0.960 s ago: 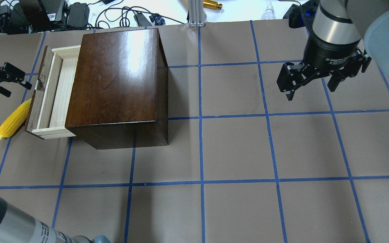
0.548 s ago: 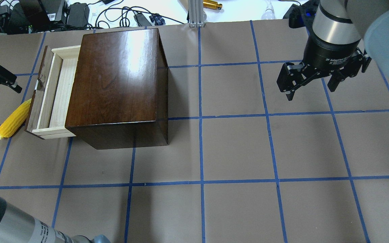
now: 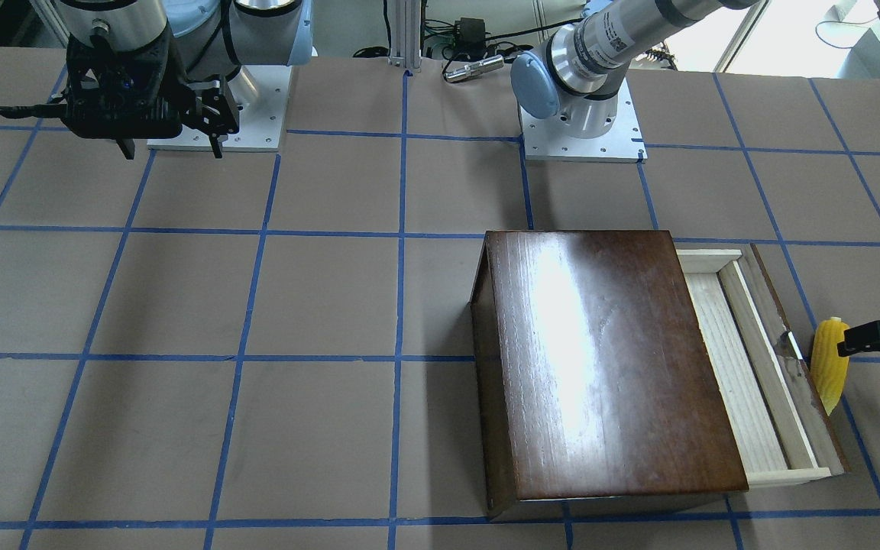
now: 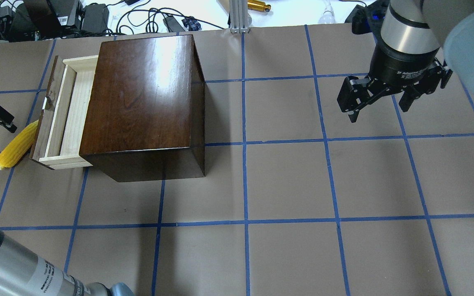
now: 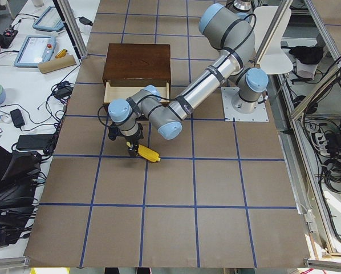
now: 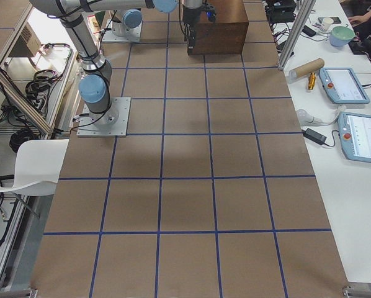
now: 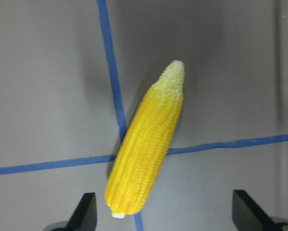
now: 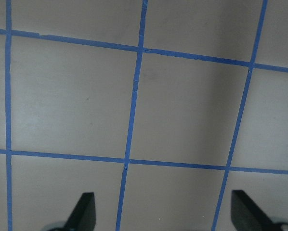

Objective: Open drawer and put corn inside
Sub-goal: 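Lower the left gripper and grasp the yellow corn cob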

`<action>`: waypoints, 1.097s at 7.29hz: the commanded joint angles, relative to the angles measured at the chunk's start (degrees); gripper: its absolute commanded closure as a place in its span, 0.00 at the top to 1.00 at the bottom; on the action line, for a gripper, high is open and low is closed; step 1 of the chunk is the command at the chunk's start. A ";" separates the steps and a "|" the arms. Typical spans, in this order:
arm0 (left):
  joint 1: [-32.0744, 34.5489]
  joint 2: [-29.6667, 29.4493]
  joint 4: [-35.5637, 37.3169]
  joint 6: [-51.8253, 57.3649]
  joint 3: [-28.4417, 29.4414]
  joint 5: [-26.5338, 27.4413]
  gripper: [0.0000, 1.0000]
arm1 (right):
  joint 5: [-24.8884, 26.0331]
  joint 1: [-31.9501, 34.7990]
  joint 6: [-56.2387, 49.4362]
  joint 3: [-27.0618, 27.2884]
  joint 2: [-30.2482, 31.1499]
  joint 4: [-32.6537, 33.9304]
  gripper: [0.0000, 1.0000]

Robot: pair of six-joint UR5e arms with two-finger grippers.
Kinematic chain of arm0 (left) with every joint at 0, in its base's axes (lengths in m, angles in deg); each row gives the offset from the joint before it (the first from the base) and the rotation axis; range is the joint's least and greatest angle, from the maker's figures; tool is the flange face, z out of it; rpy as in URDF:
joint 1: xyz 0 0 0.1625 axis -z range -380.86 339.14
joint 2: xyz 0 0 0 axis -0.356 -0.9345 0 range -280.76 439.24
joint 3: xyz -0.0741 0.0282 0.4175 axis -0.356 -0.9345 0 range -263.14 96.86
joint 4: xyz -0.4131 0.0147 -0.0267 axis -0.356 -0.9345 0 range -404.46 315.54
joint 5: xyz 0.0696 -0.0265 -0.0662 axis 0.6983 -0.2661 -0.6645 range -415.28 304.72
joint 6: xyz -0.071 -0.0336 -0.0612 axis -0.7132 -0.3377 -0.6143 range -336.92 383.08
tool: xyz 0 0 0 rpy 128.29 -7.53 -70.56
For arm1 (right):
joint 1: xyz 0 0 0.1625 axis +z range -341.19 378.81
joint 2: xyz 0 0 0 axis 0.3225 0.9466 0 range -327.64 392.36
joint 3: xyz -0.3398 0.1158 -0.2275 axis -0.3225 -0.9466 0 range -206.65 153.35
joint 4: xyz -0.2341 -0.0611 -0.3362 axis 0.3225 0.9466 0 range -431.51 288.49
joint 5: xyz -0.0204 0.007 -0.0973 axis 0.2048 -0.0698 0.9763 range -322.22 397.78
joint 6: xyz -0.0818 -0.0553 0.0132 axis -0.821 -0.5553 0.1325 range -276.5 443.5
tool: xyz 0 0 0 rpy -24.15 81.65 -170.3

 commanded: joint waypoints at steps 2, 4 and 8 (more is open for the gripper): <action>-0.28 -2.12 5.44 0.25 -4.48 0.03 1.00 | 0.02 0.00 0.00 0.00 0.05 0.00 1.00; -0.46 -4.23 6.94 0.34 -4.57 0.12 1.00 | 0.02 0.00 0.00 0.00 0.05 0.00 1.00; -0.55 -4.85 7.55 0.25 -4.57 1.53 0.69 | 0.02 0.00 0.00 0.00 0.06 0.00 1.00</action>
